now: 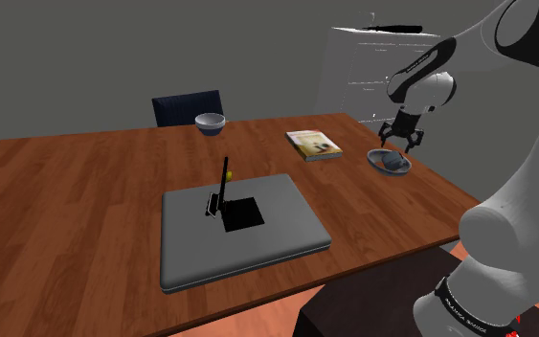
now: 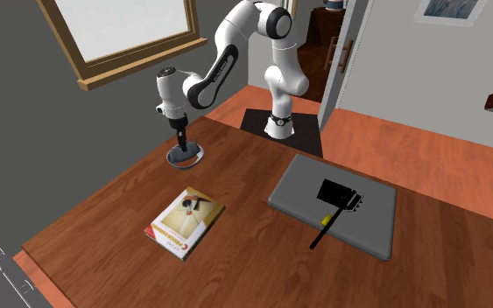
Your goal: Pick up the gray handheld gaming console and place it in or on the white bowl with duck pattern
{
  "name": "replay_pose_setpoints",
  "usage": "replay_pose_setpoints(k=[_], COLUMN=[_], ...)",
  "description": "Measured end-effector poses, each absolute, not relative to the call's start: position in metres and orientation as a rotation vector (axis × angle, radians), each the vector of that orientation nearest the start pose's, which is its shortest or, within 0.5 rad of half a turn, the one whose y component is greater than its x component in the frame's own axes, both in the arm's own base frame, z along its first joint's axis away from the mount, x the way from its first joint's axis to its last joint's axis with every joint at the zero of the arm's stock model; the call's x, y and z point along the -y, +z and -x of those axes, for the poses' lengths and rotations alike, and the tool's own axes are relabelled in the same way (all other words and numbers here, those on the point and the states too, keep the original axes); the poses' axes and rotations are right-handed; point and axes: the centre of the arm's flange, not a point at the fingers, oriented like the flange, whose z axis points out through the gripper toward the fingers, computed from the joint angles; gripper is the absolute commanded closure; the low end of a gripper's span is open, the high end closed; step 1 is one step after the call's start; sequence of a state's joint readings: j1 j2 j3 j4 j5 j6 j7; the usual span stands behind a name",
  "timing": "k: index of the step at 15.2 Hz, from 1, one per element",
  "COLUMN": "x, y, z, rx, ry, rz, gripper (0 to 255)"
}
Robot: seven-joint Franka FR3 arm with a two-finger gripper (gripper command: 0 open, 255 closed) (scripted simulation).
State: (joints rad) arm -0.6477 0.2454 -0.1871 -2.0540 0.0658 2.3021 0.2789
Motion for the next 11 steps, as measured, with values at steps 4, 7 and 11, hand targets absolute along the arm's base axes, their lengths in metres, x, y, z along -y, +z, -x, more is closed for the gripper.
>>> replay_pose_setpoints(k=[4,7,11], x=[0.433,0.432,0.432], y=[0.350,0.368,0.371], z=[-0.396,-0.396,-0.396], rx=[-1.710,-1.710,-1.710], ry=[-0.016,-0.015,-0.014], rz=[2.634,2.634,2.633], gripper=[0,0,0])
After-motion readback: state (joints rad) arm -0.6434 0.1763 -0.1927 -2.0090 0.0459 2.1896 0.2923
